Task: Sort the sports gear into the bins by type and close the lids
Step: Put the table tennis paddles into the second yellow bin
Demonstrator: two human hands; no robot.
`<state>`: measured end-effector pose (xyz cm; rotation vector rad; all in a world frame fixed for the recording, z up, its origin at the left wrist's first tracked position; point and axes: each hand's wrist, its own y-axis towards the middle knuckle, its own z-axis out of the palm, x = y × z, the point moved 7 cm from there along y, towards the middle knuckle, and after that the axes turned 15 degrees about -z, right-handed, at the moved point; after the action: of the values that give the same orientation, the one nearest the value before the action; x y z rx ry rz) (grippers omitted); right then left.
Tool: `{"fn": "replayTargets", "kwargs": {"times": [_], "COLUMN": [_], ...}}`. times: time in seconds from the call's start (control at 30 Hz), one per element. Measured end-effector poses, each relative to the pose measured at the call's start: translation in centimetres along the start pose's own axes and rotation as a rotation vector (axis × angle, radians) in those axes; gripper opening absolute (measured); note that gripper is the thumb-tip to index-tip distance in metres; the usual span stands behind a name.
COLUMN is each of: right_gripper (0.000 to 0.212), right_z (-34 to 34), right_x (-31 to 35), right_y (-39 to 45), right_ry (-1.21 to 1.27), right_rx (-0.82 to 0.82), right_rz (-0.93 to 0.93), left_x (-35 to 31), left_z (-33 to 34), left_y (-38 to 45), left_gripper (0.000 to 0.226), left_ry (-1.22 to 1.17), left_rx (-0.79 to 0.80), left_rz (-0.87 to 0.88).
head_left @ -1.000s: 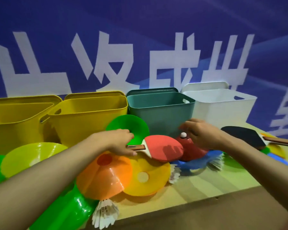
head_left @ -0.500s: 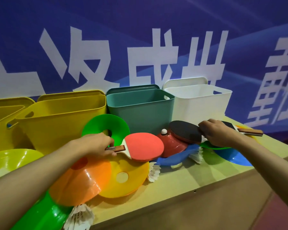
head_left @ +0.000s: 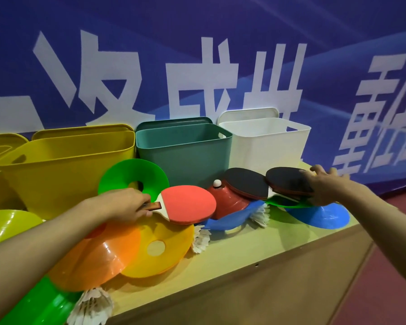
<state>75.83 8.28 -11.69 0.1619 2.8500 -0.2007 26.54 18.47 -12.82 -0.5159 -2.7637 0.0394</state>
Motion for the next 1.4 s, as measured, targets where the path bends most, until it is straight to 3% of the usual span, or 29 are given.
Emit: {"fn": "replayTargets", "kwargs": {"times": [0.1, 0.27, 0.47, 0.6, 0.77, 0.83, 1.07, 1.23, 1.4], "right_gripper": [0.101, 0.081, 0.036, 0.034, 0.009, 0.01, 0.012, 0.013, 0.018], "right_z": [1.0, 2.3, 2.7, 2.6, 0.7, -1.2, -9.9, -15.0, -18.9], "right_x": [-1.6, -5.2, -5.6, -5.7, -6.2, -5.7, 3.0, 11.6, 18.5], "right_y": [0.6, 2.2, 1.3, 0.8, -0.1, -0.4, -0.4, 0.8, 2.1], "right_ry": [0.079, 0.124, 0.06, 0.123, 0.168, 0.219, 0.328, 0.381, 0.43], "right_rx": [0.066, 0.017, -0.098, -0.138, -0.264, -0.338, -0.53, -0.602, -0.637], "right_rz": [0.038, 0.069, 0.074, 0.0, 0.044, 0.014, -0.235, -0.385, -0.489], "left_x": [-0.2, -0.5, 0.3, 0.2, 0.2, 1.1, 5.7, 13.4, 22.0], "left_z": [-0.2, 0.0, 0.2, -0.3, -1.2, -1.7, -5.7, -9.2, -10.8], "left_y": [0.0, 0.2, 0.0, 0.0, -0.5, -0.9, -3.8, -6.7, -7.2], "left_gripper": [0.031, 0.034, 0.037, 0.031, 0.026, 0.024, 0.019, 0.012, 0.018], "left_ry": [0.024, 0.039, -0.045, -0.051, -0.124, -0.145, -0.169, -0.262, -0.291], "left_rx": [0.001, -0.013, -0.035, -0.072, -0.126, -0.142, -0.173, -0.278, -0.348], "left_rz": [0.002, 0.005, -0.031, -0.063, -0.048, -0.05, -0.098, -0.197, -0.341]}}
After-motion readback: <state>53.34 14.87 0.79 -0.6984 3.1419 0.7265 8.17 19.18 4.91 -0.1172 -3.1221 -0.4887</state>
